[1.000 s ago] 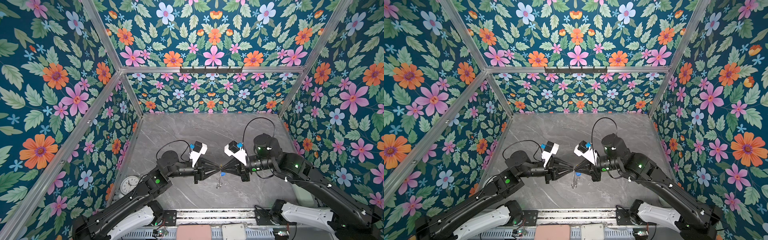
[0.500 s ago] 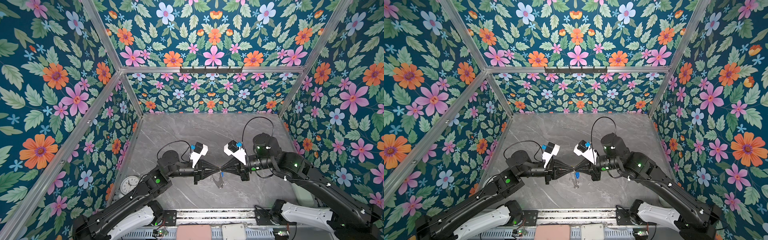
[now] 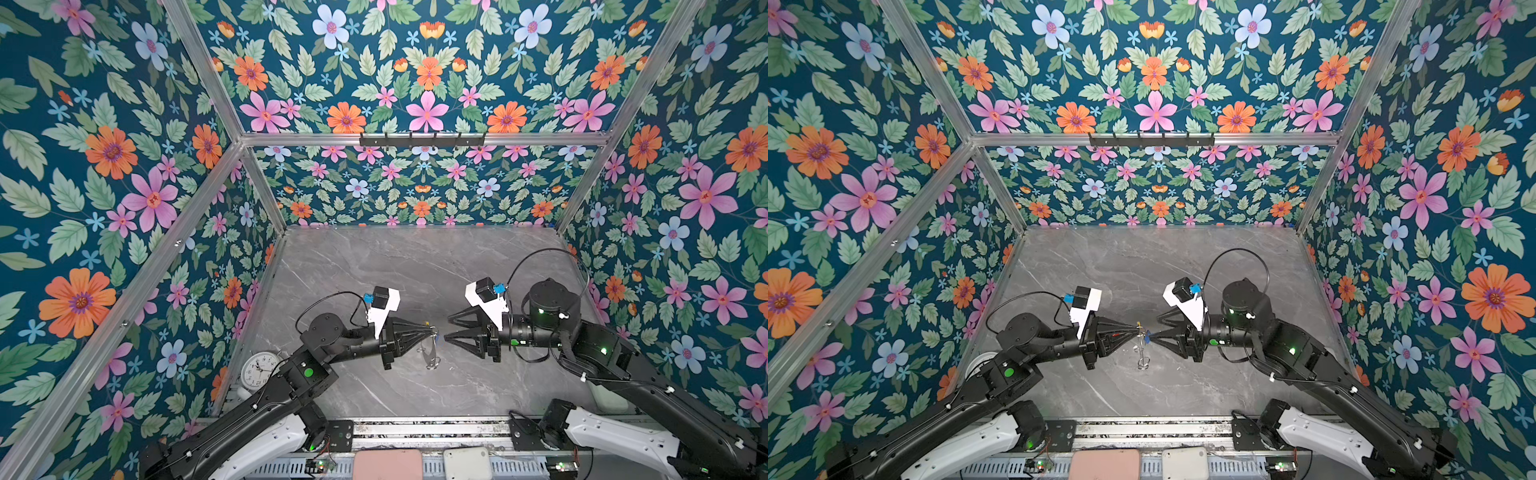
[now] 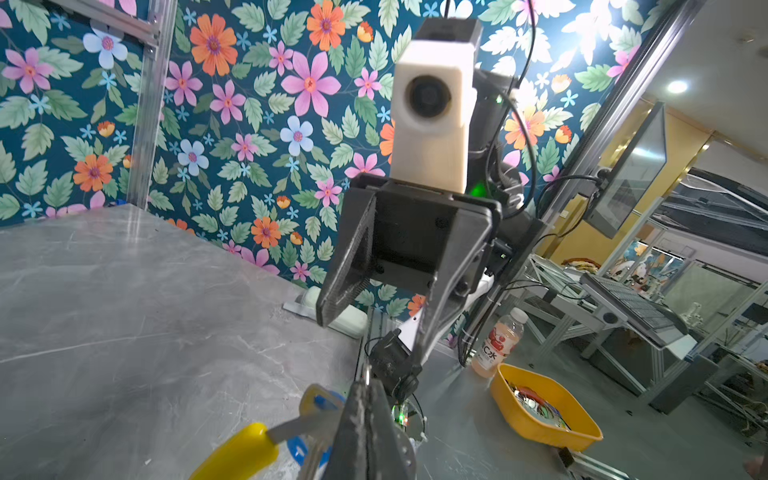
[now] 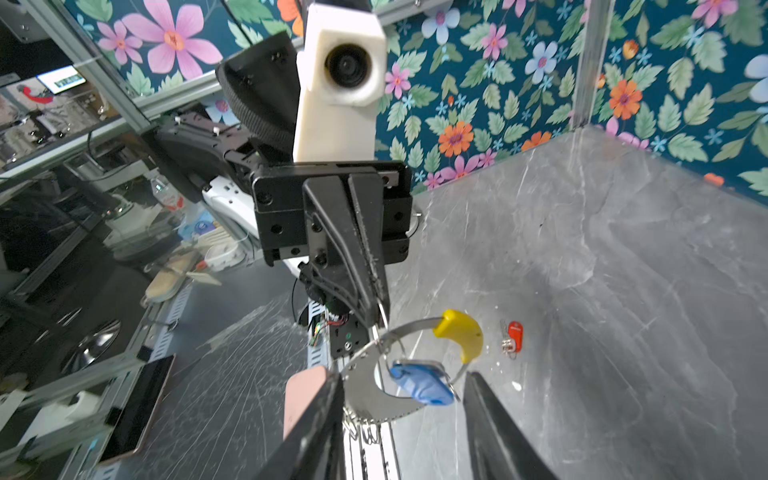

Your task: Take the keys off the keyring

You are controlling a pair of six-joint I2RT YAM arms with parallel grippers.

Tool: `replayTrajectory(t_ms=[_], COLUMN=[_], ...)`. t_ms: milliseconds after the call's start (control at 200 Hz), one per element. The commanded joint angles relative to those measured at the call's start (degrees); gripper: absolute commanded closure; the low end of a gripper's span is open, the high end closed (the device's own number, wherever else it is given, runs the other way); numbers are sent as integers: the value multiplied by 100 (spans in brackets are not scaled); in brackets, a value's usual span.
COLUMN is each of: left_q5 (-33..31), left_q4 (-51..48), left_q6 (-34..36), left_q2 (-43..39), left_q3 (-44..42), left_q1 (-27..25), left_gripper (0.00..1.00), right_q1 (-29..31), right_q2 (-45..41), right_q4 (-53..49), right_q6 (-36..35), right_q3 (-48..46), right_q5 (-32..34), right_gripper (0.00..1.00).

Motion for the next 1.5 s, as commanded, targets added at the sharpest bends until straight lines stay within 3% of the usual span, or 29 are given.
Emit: replayTrajectory(t_ms=[0,260,660,770,945,1395,1495], left_q5=[-167,195,306,249,99,-108,-117], left_q4=[833,1989,2428,2454,2430,2363,2381], left_q6=[-56,-438,-648,-662,-654,-618,-626], left_q2=[-76,42,203,208,182,180,195], left_q3=[-111,-351,-448,-468,-508,-518,-518], left_q1=[9,8,9,9,9,9,9], left_gripper=[100,100,100,100,100,100,100], right_q1=[5,5,5,5,14,22,31], right_q2=[-117,-153,36,102,101,124,133], right_q4=[819,1510,1863,1930,1997,2003,1979], right_q6=[252,447,676,728,775,783,767], right_q3=[-242,-764,-867,-879,-915,-922,-923], right_q5=[166,-116,-711,-857,-947,-1107,-1133], right_gripper=[50,46,48,53,73,100,100])
